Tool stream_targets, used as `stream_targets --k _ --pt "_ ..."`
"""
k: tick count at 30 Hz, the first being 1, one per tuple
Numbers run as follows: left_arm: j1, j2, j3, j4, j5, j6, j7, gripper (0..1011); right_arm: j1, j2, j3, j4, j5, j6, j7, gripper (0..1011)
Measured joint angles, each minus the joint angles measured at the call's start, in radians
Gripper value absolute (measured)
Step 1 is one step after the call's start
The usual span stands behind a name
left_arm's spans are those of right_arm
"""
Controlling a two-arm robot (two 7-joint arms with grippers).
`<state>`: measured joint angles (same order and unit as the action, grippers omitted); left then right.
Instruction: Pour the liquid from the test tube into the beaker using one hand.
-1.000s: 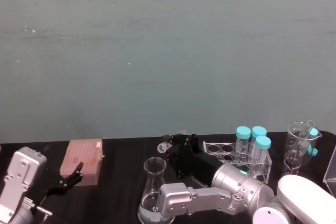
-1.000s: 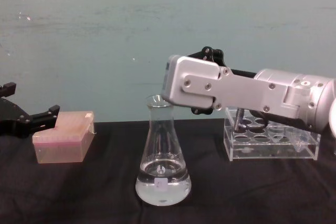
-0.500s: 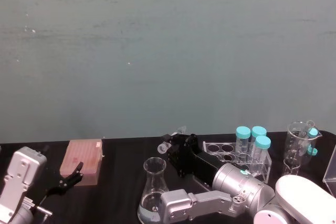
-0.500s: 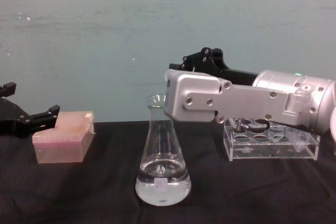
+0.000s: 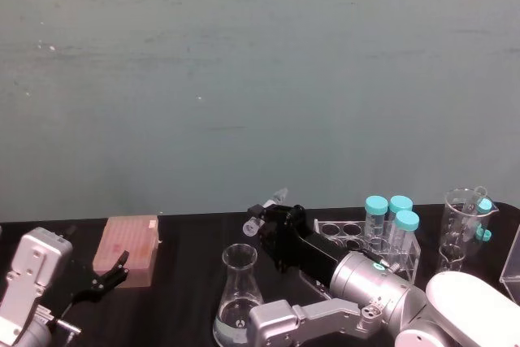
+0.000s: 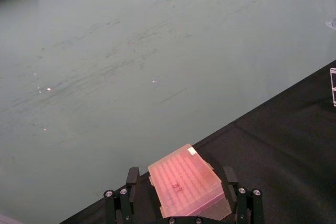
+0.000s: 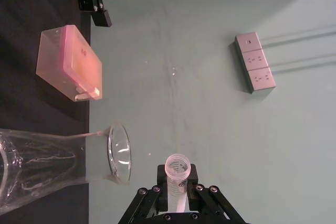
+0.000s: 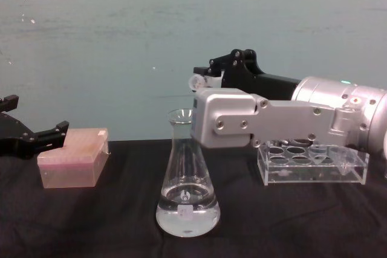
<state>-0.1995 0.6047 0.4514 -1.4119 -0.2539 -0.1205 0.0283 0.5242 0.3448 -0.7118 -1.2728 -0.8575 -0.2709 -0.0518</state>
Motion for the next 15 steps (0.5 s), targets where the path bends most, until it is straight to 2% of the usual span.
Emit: stream_targets --k 15 --pt "0.000 0.000 0.000 0.000 0.000 0.000 0.000 1000 0.010 0.016 -0.029 -0.011 -0.066 0.011 -0.041 199"
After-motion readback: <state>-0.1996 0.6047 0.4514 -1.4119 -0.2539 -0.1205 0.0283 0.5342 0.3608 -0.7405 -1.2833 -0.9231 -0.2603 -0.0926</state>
